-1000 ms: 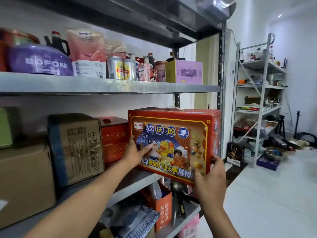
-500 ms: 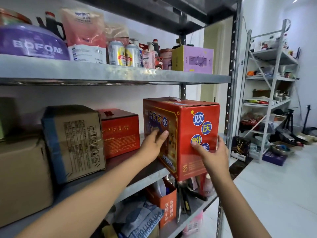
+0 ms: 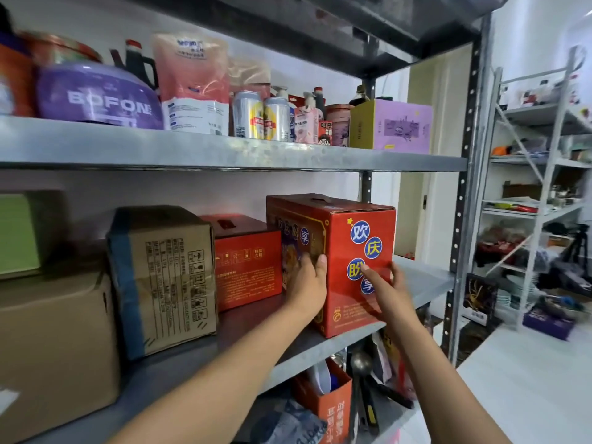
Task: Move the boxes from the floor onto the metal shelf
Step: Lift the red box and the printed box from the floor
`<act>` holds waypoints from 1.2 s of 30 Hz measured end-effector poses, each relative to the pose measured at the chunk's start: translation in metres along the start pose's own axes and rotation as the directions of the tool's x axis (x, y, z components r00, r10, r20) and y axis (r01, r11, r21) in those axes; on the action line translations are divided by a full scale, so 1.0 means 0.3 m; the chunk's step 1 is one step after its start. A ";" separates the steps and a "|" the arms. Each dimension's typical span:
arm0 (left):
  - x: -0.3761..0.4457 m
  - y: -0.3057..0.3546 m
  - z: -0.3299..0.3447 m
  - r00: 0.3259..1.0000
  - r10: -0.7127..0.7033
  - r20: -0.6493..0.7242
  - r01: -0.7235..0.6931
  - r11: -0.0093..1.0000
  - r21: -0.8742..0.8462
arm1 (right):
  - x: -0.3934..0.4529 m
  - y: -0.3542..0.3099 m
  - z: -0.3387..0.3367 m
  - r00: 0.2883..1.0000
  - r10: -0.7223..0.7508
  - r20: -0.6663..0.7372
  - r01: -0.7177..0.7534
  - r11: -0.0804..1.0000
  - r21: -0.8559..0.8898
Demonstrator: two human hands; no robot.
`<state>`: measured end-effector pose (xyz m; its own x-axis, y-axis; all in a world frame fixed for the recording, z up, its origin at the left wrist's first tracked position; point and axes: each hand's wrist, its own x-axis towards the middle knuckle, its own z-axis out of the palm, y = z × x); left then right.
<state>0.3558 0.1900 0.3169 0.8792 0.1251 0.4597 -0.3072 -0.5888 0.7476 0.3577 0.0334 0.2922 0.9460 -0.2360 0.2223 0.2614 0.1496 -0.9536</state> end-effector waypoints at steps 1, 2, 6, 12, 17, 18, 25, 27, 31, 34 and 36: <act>0.008 -0.003 0.001 1.000 -0.018 -0.008 0.018 1.000 0.007 | 0.018 0.002 0.008 1.000 0.018 0.006 -0.018 1.000 -0.009; 0.018 -0.010 0.002 0.999 -0.036 -0.020 0.036 0.999 0.014 | 0.035 0.008 0.018 1.000 0.026 0.015 -0.026 1.000 -0.017; 0.087 -0.050 -0.002 0.994 -0.095 -0.048 0.095 0.995 0.004 | 0.114 0.049 0.065 0.999 0.017 0.032 -0.016 0.999 -0.049; 0.198 -0.073 0.012 0.975 -0.189 -0.113 0.195 0.979 0.051 | 0.248 0.127 0.176 0.998 0.059 0.025 -0.060 0.998 0.007; 0.271 -0.093 0.012 0.968 -0.209 -0.140 0.230 0.960 0.160 | 0.377 0.211 0.248 0.999 0.028 0.041 -0.028 0.999 -0.021; 0.284 -0.104 0.014 0.968 -0.203 -0.146 0.228 0.957 0.179 | 0.399 0.221 0.260 0.999 0.016 0.042 -0.014 0.999 -0.033; 0.338 -0.157 0.006 0.982 -0.120 -0.148 0.160 0.941 0.300 | 0.467 0.268 0.340 0.999 -0.034 0.004 0.034 0.990 -0.134; 0.335 -0.165 0.001 0.987 -0.056 -0.153 0.108 0.928 0.358 | 0.467 0.279 0.342 0.998 -0.063 0.005 0.062 0.982 -0.180; 0.327 -0.173 -0.014 0.990 0.037 -0.137 0.024 0.909 0.417 | 0.466 0.270 0.327 0.993 -0.105 0.048 0.114 0.943 -0.311; 0.319 -0.165 -0.037 0.995 0.030 -0.099 0.013 0.916 0.402 | 0.453 0.247 0.309 0.990 -0.107 0.091 0.136 0.899 -0.417; 0.300 -0.147 -0.062 0.998 0.034 -0.044 -0.012 0.909 0.416 | 0.419 0.227 0.304 0.988 -0.079 0.130 0.127 0.900 -0.416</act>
<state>0.4415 0.2421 0.3341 0.8514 0.1403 0.5054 -0.1385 -0.8692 0.4746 0.5118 0.1015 0.2738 0.9391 -0.1203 0.3218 0.2757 -0.2951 -0.9148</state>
